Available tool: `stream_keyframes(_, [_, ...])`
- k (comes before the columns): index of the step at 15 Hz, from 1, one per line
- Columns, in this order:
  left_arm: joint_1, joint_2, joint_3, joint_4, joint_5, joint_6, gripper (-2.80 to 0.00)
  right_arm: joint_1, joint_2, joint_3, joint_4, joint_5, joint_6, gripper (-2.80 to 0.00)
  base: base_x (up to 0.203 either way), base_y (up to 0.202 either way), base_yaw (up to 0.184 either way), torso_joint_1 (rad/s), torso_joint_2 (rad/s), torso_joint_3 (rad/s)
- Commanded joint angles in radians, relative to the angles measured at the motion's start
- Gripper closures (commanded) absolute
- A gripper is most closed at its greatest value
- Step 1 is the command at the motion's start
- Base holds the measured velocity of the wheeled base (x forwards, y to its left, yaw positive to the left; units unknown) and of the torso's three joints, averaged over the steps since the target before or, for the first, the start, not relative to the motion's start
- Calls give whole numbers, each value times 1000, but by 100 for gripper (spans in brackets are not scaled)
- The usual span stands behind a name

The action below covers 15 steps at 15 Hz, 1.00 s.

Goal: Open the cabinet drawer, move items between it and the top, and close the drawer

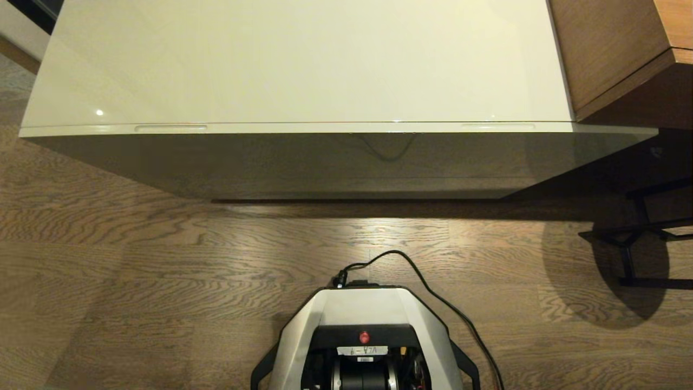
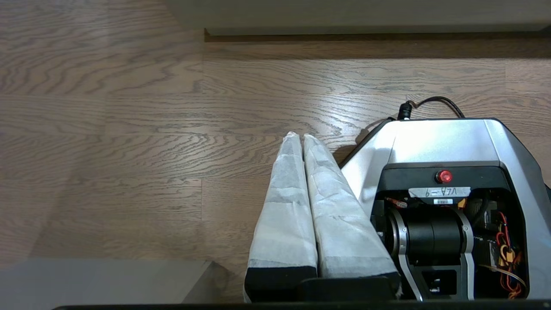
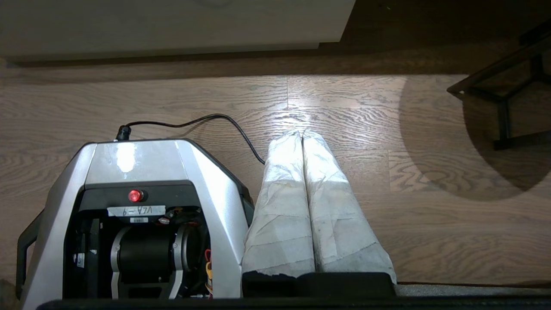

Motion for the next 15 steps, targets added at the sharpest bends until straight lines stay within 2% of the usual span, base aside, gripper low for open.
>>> stream_keyframes(1, [1,2,0,0,1,0,0,0,1,2,0,0,-1,0,0,0,0,0,0,0])
stream_keyframes(15, [1,2,0,0,1,0,0,1,1,2,0,0,0,0,0,0,0,0,0,0])
